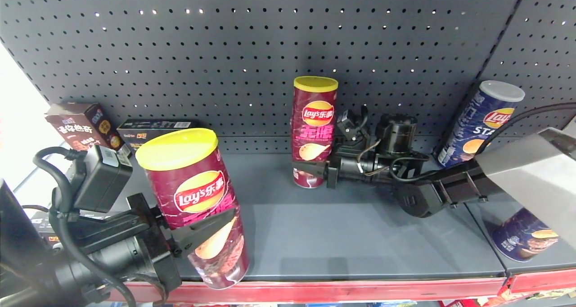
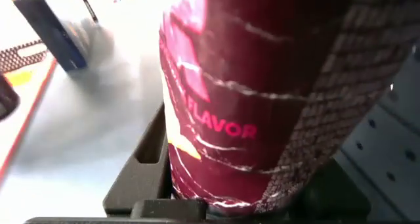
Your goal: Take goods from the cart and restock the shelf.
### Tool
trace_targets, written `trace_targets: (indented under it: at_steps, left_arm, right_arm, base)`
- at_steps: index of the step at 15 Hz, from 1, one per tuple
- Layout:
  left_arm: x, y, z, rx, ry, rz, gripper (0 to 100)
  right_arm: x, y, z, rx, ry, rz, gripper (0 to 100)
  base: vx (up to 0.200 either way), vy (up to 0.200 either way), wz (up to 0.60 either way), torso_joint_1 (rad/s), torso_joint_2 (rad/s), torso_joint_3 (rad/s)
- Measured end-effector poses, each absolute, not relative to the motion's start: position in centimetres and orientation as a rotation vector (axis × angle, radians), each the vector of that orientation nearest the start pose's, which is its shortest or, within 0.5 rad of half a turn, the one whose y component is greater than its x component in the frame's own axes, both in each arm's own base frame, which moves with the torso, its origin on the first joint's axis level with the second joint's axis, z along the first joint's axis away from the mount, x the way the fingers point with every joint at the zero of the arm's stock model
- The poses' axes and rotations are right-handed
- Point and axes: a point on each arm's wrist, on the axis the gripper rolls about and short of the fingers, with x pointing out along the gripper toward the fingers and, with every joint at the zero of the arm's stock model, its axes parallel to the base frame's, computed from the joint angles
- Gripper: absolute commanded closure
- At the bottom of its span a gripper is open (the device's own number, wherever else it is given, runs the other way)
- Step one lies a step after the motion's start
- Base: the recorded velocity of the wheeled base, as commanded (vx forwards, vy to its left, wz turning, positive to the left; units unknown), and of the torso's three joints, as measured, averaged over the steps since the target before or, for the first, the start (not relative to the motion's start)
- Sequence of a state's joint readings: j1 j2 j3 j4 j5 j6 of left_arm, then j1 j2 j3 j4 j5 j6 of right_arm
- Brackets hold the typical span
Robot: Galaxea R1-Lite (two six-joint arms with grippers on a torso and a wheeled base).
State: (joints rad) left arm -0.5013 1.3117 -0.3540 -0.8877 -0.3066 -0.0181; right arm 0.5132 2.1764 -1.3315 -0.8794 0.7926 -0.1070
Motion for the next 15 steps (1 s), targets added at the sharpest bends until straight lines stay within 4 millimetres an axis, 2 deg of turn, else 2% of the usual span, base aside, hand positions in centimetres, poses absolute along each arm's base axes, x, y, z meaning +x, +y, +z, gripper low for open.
trace_targets:
  at_steps: [3,5,10,12,15]
  left_arm:
    - [16.0,-9.5,18.3,-0.010,0.080,-0.807,100]
    - [16.0,-9.5,18.3,-0.010,0.080,-0.806,100]
    - [16.1,-9.4,18.5,-0.010,0.075,-0.797,100]
    - [16.2,-9.4,18.5,-0.011,0.075,-0.793,100]
    - [16.3,-9.4,18.5,-0.011,0.077,-0.791,100]
  right_arm:
    - [33.8,23.3,18.1,-0.099,-0.115,1.325,100]
    - [31.1,23.0,17.8,-0.102,-0.122,1.336,100]
    - [25.1,21.7,14.2,-0.107,-0.117,1.335,100]
    - [24.1,21.1,12.8,-0.130,-0.114,1.336,100]
    - [25.1,20.3,11.5,-0.140,-0.089,1.303,100]
  base:
    - [0.000,0.000,0.00,0.000,0.00,0.000]
    - [0.000,0.000,0.00,0.000,0.00,0.000]
    - [0.000,0.000,0.00,0.000,0.00,0.000]
    - [0.000,0.000,0.00,0.000,0.00,0.000]
    - [0.000,0.000,0.00,0.000,0.00,0.000]
